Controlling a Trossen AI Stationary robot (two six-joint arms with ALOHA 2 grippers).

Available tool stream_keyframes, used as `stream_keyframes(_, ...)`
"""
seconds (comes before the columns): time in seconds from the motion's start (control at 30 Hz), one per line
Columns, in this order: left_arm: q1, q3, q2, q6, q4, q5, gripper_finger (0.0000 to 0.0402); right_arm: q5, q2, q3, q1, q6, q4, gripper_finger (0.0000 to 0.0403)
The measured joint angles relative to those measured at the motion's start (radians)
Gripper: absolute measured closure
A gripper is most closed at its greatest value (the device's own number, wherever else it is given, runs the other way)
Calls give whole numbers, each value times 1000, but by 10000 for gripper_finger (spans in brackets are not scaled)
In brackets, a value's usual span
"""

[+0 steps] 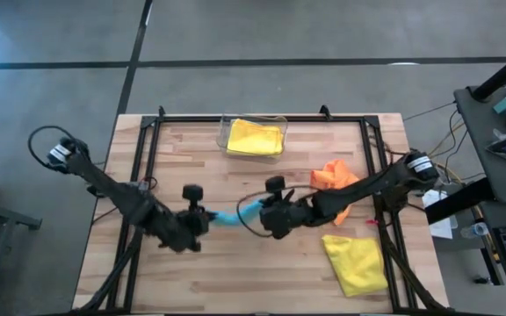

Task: Fold microfiber towels
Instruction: Put the blue microfiber cloth into the transparent bin

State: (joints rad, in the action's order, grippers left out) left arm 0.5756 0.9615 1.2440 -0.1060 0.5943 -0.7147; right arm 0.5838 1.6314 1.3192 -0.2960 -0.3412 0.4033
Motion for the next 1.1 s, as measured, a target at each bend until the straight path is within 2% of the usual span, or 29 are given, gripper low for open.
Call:
stream_keyframes(0.27, -232, 1, -156, 284, -15, 17, 401, -45, -43, 78, 141, -58, 77, 395)
stream_keyframes(0.5, -488, -1, -226, 501, -66, 199, 401, -139, -63, 125, 283, -110, 120, 395)
stream_keyframes(0.63, -629, 2, -227, 606, -128, 306, 401, -168, -78, 134, 355, -145, 116, 395)
stream_keyframes(0.77, -751, 0, -210, 702, -200, 370, 401, -184, -94, 134, 429, -159, 114, 395)
stream_keyframes(1.1, -1044, 13, -56, 900, -409, 564, 401, -207, -104, 134, 622, -223, 113, 395)
